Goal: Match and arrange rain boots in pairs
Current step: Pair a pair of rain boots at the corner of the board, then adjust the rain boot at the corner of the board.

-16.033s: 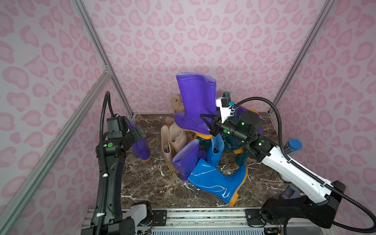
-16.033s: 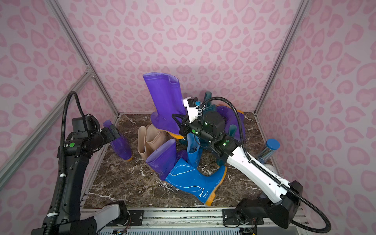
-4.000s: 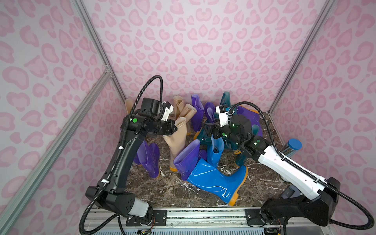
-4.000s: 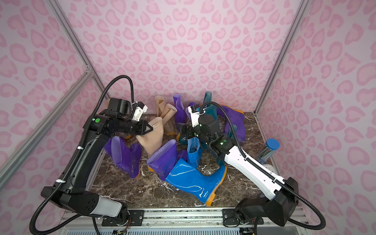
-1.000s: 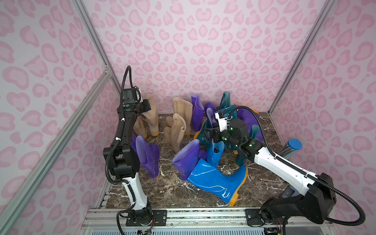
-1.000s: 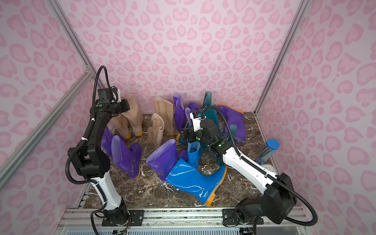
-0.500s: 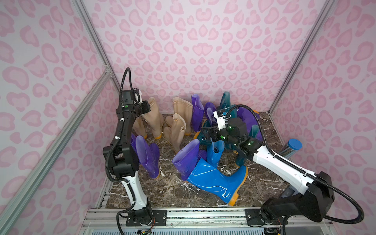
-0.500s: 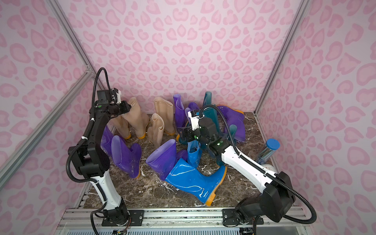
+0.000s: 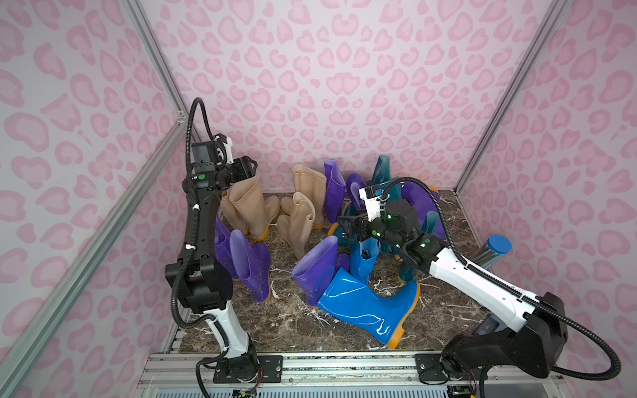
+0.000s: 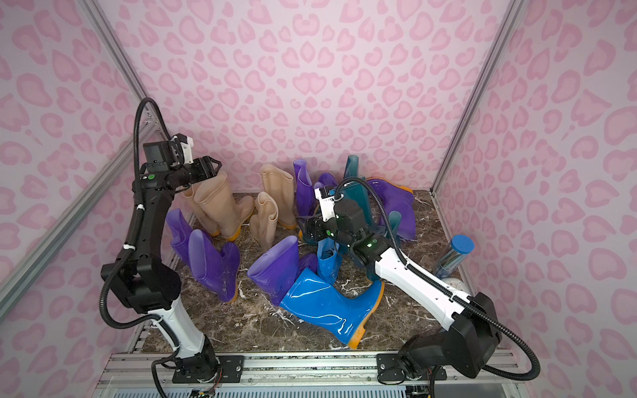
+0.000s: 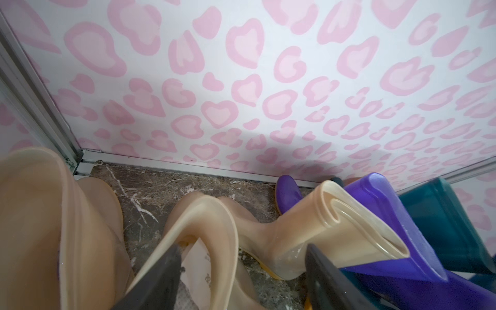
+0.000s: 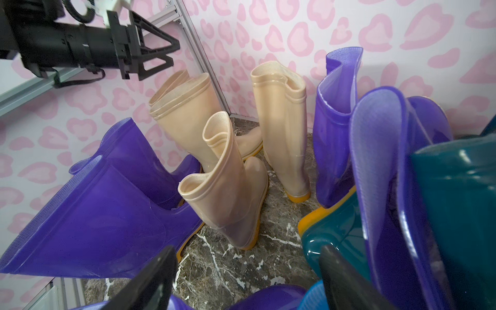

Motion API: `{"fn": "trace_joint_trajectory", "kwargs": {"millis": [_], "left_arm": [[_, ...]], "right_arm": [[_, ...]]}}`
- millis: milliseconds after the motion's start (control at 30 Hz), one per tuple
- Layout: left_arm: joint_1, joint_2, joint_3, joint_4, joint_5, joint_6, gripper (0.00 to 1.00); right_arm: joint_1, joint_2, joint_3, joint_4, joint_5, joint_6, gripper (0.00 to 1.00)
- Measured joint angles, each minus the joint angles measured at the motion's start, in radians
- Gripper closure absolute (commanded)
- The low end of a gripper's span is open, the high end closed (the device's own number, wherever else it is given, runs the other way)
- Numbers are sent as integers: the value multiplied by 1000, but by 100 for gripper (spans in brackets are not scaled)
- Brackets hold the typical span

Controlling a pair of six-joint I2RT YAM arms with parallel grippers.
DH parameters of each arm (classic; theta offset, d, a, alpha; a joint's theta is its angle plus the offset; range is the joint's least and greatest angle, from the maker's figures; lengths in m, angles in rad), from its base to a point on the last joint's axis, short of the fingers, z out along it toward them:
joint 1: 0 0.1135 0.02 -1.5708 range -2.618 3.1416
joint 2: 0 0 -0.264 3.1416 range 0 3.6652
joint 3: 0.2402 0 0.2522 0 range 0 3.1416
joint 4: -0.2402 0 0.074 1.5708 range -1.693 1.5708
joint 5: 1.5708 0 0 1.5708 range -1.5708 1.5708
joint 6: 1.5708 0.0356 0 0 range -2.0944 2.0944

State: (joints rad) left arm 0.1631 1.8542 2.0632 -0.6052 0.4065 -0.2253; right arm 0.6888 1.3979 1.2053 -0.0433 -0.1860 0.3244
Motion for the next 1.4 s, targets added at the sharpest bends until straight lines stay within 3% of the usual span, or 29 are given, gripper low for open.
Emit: {"fn": "trace_joint_trajectory", "kwargs": {"millis": [67, 300, 333, 633, 867, 967, 1033, 1100, 1400], "left_arm": [[-2, -16, 35, -30, -51, 2, 13], [17, 24, 150, -142, -327, 3, 5], [27, 46, 165, -163, -345, -8, 0], [118, 247, 323, -233, -264, -60, 2], [125, 341, 377, -248, -190, -17, 29], [128, 347, 368, -262, -175, 11, 59], [129, 346, 346, -253, -154, 24, 83], [129, 346, 333, -253, -127, 39, 94], [130, 310, 287, -257, -4, 96, 98]], "right_arm": [[7, 3, 11, -5, 5, -2, 15], [18, 19, 23, -7, 11, -15, 12], [18, 20, 21, -7, 14, -19, 12], [1, 19, -26, 20, 21, -51, 11], [-37, 24, -38, 32, 6, -54, 11], [-41, 30, -31, 31, -3, -55, 12], [-42, 31, -30, 31, -10, -55, 12], [-43, 34, -30, 31, -17, -55, 12], [-42, 40, -27, 34, -43, -46, 13]]}}
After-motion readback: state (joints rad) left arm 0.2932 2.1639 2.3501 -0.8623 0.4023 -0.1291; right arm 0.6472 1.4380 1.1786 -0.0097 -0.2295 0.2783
